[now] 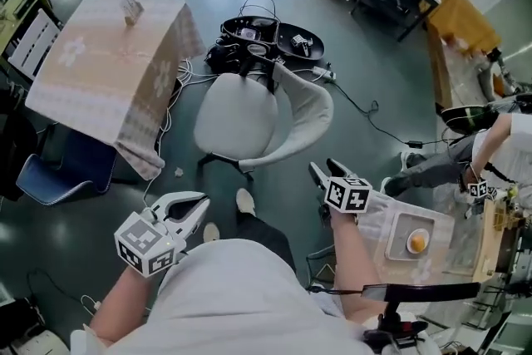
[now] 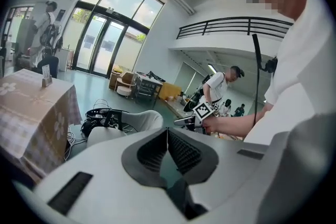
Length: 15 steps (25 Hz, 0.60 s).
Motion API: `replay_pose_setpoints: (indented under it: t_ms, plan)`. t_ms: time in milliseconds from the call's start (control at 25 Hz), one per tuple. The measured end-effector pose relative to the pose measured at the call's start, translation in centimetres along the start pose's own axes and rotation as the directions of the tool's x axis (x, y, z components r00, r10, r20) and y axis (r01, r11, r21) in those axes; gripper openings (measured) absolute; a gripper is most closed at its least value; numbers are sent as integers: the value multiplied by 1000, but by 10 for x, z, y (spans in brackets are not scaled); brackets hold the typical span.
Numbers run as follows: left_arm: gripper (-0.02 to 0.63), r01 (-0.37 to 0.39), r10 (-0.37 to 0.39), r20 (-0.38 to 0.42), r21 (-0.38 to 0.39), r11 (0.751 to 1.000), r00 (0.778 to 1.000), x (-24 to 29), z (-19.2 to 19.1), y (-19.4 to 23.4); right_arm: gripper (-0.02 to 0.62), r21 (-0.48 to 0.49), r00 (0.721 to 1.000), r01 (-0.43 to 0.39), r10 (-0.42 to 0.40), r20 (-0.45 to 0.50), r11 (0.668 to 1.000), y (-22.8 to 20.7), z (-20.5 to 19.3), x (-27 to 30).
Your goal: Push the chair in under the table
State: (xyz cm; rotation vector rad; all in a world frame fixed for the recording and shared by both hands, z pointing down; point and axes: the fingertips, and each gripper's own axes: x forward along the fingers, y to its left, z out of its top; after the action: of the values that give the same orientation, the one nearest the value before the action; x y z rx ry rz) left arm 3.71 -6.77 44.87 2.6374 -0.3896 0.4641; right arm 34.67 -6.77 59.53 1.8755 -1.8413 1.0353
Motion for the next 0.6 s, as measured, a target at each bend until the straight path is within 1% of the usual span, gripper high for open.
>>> replay_pose_setpoints:
  t_ms: [200, 360, 480, 600]
  plan:
    - [14, -81, 81, 20, -20, 997, 996, 35, 43, 22, 280, 109, 996, 32, -22, -85, 994, -82, 34, 84]
    - [14, -148, 149, 16, -52, 988, 989, 53, 60, 33, 291, 210, 990, 49, -19, -143, 976, -135, 45, 139]
    - [14, -192, 193, 4, -85, 978, 981, 55, 61, 44, 291, 267, 980, 54, 0, -197, 962, -156, 41, 177]
    - [14, -236, 237, -1, -111, 965, 972, 50, 60, 58, 290, 319, 970, 52, 28, -241, 946, -156, 32, 205]
